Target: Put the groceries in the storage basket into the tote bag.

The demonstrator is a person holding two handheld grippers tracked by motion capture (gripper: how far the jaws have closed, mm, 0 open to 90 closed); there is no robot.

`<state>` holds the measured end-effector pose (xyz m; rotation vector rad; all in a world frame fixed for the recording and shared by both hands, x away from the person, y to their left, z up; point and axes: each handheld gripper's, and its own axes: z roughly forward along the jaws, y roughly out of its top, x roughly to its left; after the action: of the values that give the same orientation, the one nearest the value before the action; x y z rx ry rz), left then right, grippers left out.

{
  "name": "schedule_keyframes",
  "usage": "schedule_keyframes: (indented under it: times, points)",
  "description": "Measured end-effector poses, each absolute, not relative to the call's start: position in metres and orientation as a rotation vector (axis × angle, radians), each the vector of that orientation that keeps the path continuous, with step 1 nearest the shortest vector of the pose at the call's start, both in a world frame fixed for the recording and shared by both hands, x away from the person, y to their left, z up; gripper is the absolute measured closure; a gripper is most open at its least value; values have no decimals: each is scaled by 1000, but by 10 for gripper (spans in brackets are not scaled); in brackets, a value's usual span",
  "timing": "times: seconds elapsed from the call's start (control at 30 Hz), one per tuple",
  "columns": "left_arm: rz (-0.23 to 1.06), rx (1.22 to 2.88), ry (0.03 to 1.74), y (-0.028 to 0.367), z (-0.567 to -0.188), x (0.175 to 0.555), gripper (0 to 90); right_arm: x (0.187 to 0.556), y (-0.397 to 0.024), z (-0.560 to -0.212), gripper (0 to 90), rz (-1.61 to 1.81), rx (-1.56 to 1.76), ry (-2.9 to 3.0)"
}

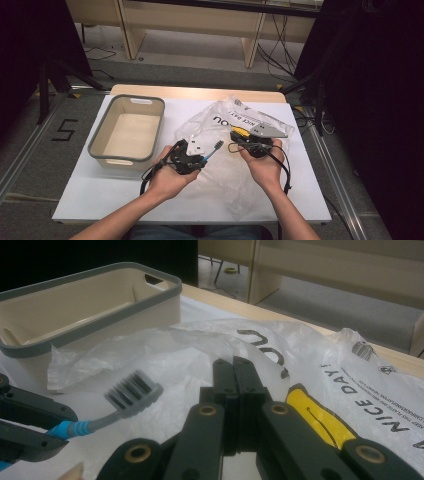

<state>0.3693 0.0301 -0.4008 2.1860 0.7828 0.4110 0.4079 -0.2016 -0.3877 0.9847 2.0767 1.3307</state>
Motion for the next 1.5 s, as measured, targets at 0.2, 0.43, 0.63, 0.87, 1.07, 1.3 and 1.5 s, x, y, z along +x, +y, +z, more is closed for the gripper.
schedule_keyframes:
  times: [0.2,0.43,0.63,0.87,1.07,1.3,1.5]
  points:
    - [404,2193,768,25,-401,366,787,408,-202,-387,900,1335,984,2074]
    - [389,2206,787,21,-405,369,787,406,-199,-386,900,1343,974,2077]
    - [380,2205,825,20,-407,374,787,405,-199,-386,900,1342,972,2075]
    - [416,2227,861,14,-410,380,787,405,-199,-386,900,1345,968,2076]
    - [421,2227,873,5,-414,386,787,405,-198,-386,900,1351,963,2076]
    - [428,2227,870,-4,-418,393,787,405,-198,-386,900,1365,961,2077]
    - [435,2208,888,-10,-421,399,787,404,-196,-386,900,1371,959,2082]
